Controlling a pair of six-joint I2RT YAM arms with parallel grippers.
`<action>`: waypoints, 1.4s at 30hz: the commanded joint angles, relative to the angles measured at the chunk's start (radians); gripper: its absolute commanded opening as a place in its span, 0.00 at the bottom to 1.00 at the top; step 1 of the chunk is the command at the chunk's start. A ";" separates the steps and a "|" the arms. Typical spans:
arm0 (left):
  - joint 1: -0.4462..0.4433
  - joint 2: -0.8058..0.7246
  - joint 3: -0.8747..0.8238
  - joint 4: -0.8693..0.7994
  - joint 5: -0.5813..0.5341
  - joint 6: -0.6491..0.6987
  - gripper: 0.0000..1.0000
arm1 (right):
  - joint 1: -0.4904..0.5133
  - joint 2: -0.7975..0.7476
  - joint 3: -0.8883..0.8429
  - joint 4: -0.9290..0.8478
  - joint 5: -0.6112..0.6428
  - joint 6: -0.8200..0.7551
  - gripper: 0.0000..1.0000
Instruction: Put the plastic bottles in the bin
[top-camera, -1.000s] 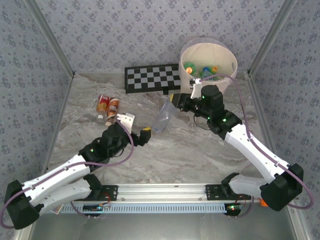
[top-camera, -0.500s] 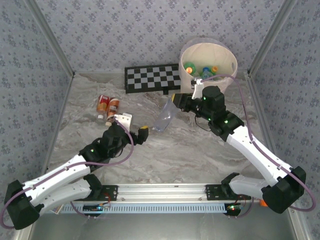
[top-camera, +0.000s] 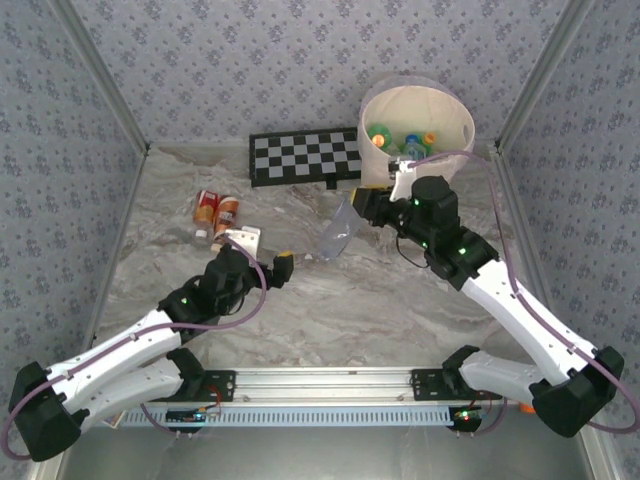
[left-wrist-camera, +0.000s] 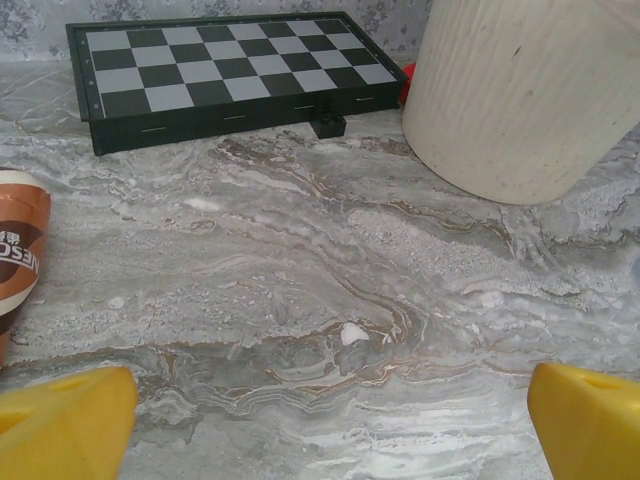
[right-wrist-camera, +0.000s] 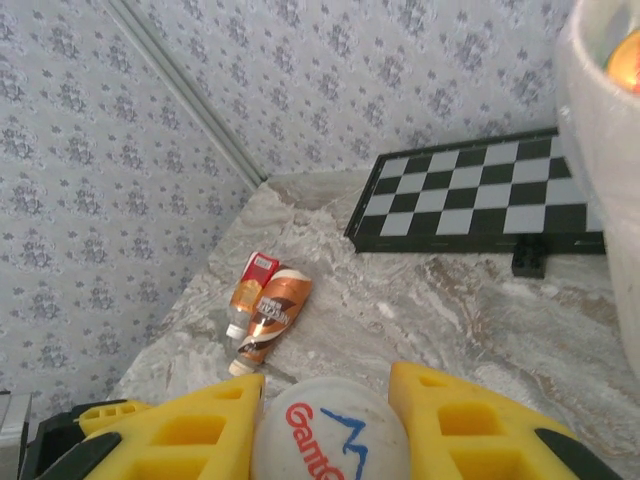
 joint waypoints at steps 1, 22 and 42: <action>0.010 0.007 0.001 0.019 0.010 -0.014 1.00 | 0.004 -0.049 0.066 -0.023 0.067 -0.063 0.29; 0.011 0.043 0.055 -0.001 0.089 -0.011 1.00 | -0.271 0.033 0.370 -0.024 0.301 -0.269 0.28; 0.012 -0.034 0.022 -0.033 0.072 -0.013 1.00 | -0.511 0.454 0.667 -0.055 0.240 -0.191 0.27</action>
